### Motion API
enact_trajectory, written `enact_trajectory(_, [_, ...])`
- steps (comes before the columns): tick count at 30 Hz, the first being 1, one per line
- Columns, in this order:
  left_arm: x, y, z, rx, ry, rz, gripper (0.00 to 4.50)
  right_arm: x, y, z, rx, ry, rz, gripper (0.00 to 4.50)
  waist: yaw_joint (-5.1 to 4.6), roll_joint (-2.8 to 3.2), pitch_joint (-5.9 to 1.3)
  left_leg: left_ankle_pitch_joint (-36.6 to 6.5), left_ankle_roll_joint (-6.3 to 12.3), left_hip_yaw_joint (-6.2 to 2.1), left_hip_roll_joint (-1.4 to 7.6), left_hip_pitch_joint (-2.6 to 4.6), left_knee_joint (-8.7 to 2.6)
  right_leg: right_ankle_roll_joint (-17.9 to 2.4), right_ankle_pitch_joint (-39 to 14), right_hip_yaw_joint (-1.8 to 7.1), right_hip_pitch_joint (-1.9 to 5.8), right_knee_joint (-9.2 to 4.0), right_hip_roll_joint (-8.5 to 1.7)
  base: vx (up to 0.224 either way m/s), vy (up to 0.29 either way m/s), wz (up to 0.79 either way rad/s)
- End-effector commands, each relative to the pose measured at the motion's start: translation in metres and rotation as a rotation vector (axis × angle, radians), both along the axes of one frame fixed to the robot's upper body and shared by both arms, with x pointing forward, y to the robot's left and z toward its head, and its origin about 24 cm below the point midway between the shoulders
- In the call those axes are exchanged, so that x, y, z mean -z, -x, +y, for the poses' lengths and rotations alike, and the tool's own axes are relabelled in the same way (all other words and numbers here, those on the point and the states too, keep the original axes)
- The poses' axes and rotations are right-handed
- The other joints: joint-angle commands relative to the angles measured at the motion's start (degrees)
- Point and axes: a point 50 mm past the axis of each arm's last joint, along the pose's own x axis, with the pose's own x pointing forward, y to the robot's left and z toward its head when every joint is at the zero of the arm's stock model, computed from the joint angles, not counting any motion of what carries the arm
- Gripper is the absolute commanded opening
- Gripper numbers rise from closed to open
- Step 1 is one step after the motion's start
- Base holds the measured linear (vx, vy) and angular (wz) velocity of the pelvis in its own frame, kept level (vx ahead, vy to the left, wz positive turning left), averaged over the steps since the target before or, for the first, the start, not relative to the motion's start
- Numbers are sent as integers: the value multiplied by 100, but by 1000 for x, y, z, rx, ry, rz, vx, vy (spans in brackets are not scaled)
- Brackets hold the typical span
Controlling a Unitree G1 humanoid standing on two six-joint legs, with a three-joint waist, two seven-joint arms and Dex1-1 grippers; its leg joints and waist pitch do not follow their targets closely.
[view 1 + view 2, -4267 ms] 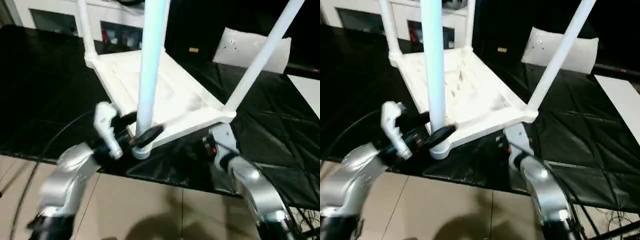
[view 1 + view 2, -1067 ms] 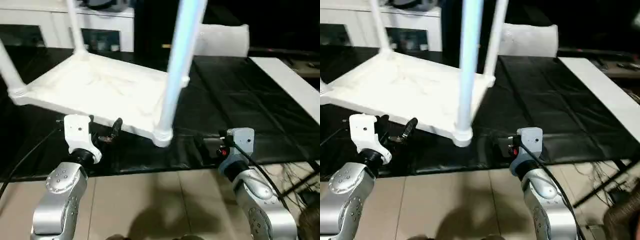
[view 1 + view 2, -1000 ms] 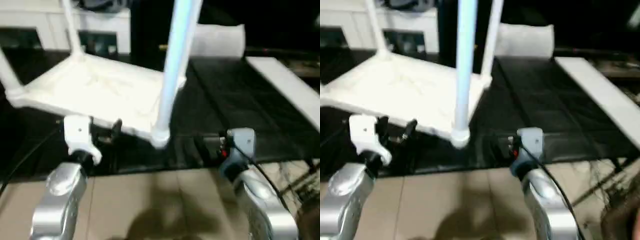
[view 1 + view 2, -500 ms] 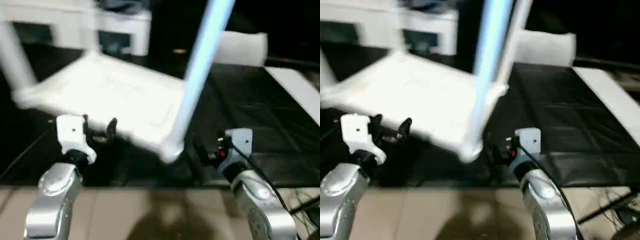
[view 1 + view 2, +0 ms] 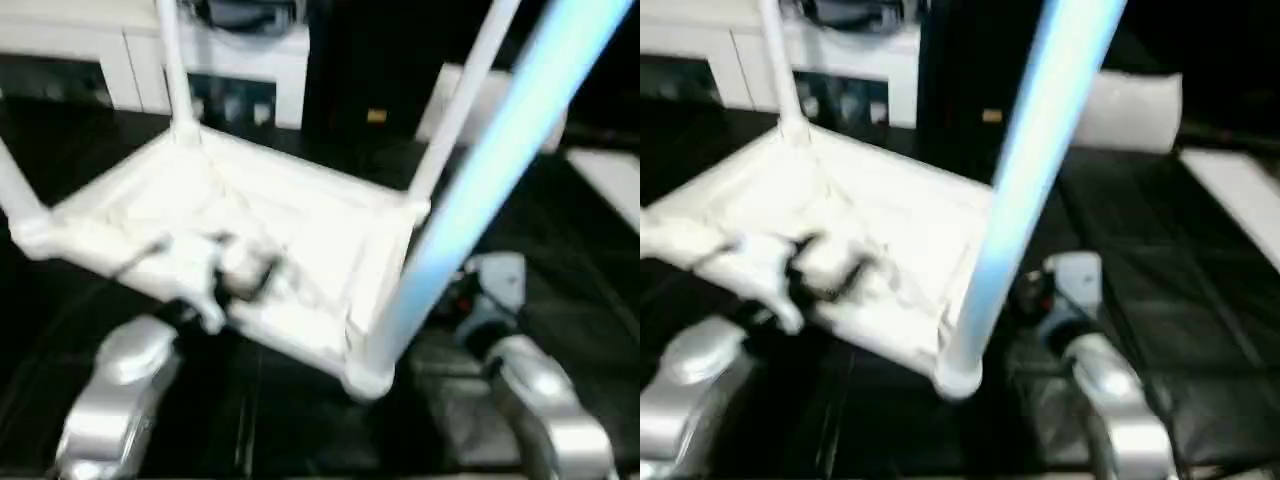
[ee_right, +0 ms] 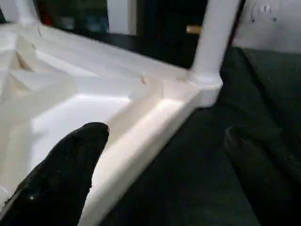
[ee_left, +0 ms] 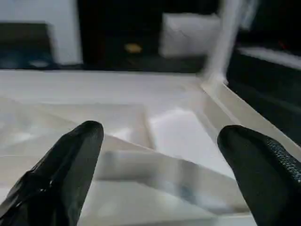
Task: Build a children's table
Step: Rotate table base
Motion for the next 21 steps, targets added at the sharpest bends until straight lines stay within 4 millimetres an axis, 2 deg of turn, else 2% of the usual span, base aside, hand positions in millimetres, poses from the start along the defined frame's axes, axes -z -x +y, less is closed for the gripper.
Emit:
enact_trajectory(1, [1, -5, 2, 101, -64, 23, 446, 0, 1, -11, 4, 39, 0, 450, 44, 25, -299, 1720, 487, -68, 428, 23, -364, -802, 2694, 223, 393, -283, -422, 0, 0, 0])
enact_trajectory(2, [-1, -5, 4, 170, -78, 33, 446, 0, 1, -14, -4, 51, 1, 450, 33, 73, -261, 1276, 415, -92, 481, 3, -434, -960, 2241, 194, 414, -292, -422, -43, -61, -9])
enact_trajectory(3, [-4, -6, 4, 240, -97, 37, 446, 0, 2, -16, -14, 65, 4, 450, 2, 156, -197, 134, 175, -92, 609, 66, -553, -1333, 815, 118, 360, -338, -363, 0, 0, 0])
enact_trajectory(4, [-4, -6, 4, 252, -101, 38, 446, 0, 2, -17, -15, 67, 5, 450, -12, 160, -183, -115, 133, -97, 638, 76, -576, -1420, 503, 109, 347, -351, -358, -66, -32, -5])
enact_trajectory(5, [-6, -7, 4, 312, -115, 46, 446, 0, 3, -19, -24, 78, 6, 450, -30, 183, -137, -597, 73, -89, 673, 80, -607, -1521, -30, 119, 310, -383, -357, -73, -22, -2])
enact_trajectory(6, [-9, -6, 4, 417, -131, 73, 446, -1, 3, -23, -38, 94, 7, 450, -31, 167, -101, -903, 65, -70, 675, 93, -626, -1520, -404, 130, 277, -425, -359, -73, -22, -2])
enact_trajectory(7, [-11, -7, 3, 469, -146, 87, 446, -2, 4, -26, -55, 104, 8, 450, -28, 181, -79, -1387, 11, -32, 686, 128, -637, -1506, -1101, 152, 233, -469, -372, -117, -22, 2])
enact_trajectory(8, [-11, -7, 3, 474, -147, 88, 446, -2, 4, -26, -57, 105, 8, 450, -29, 161, -73, -1517, -13, -20, 691, 127, -640, -1471, -1361, 160, 226, -495, -383, -115, -17, 2])
enact_trajectory(9, [-12, -8, 3, 542, -177, 105, 446, -2, 5, -28, -91, 121, 7, 450, -34, 171, -64, -1651, -75, 5, 706, 108, -645, -1372, -1806, 170, 197, -526, -397, -115, -17, 2])
enact_trajectory(10, [-12, -10, 2, 581, -203, 114, 446, -3, 6, -28, -121, 133, 13, 450, -30, 175, -65, -1653, -82, 15, 709, 102, -646, -1323, -1915, 170, 192, -535, -399, -64, -10, 0])
enact_trajectory(11, [-12, -13, 1, 645, -249, 132, 446, -4, 9, -28, -192, 155, 24, 450, -20, 205, -74, -1628, -100, 31, 713, 109, -646, -1263, -1938, 167, 176, -540, -386, 0, 0, 0])
enact_trajectory(13, [-12, -14, 1, 693, -289, 154, 446, -4, 12, -28, -248, 174, 35, 450, -4, 205, -83, -1441, -30, 61, 725, 120, -634, -1298, -1598, 177, 166, -521, -389, 0, 0, 0])
enact_trajectory(14, [-11, -15, 1, 716, -309, 166, 419, -4, 14, -28, -275, 183, 40, 450, -19, 205, -89, -1300, -6, 63, 728, 79, -635, -1352, -1449, 180, 202, -506, -408, 0, 0, 0])
enact_trajectory(15, [-9, -15, 2, 761, -349, 197, 419, -5, 17, -27, -331, 197, 52, 450, -9, 210, -75, -1271, 29, 57, 733, 33, -659, -1342, -1589, 161, 225, -520, -421, 0, 0, 0])
enact_trajectory(16, [-6, -16, 3, 803, -398, 226, 411, -6, 22, -27, -391, 205, 69, 450, -7, 218, -77, -1430, -2, 65, 744, 52, -648, -1334, -1800, 151, 196, -527, -427, 0, 0, 0])
enact_trajectory(17, [-5, -16, 4, 821, -420, 239, 408, -6, 24, -27, -417, 206, 78, 450, 7, 217, -98, -1387, 22, 68, 755, 71, -639, -1313, -1730, 159, 197, -530, -423, 0, 0, 0])
enact_trajectory(18, [-3, -17, 6, 851, -453, 265, 408, -7, 27, -27, -457, 207, 91, 450, 8, 222, -112, -1254, 41, 76, 761, 69, -630, -1371, -1484, 161, 202, -507, -427, 0, 0, 0])
enact_trajectory(19, [-2, -18, 7, 867, -477, 278, 384, -8, 29, -27, -483, 210, 98, 450, -3, 216, -113, -1036, 130, 71, 760, 28, -635, -1446, -1139, 150, 234, -481, -427, 0, 0, 0])
enact_trajectory(20, [-1, -20, 7, 870, -500, 281, 384, -9, 31, -28, -511, 216, 108, 450, 1, 222, -108, -1005, 147, 73, 767, 27, -639, -1475, -1089, 142, 231, -482, -429, 0, 0, 0])
enact_trajectory(21, [0, -22, 7, 878, -514, 282, 372, -9, 34, -28, -545, 219, 118, 450, -4, 231, -122, -906, 180, 89, 779, 38, -616, -1607, -915, 124, 234, -469, -439, 0, 0, 0])
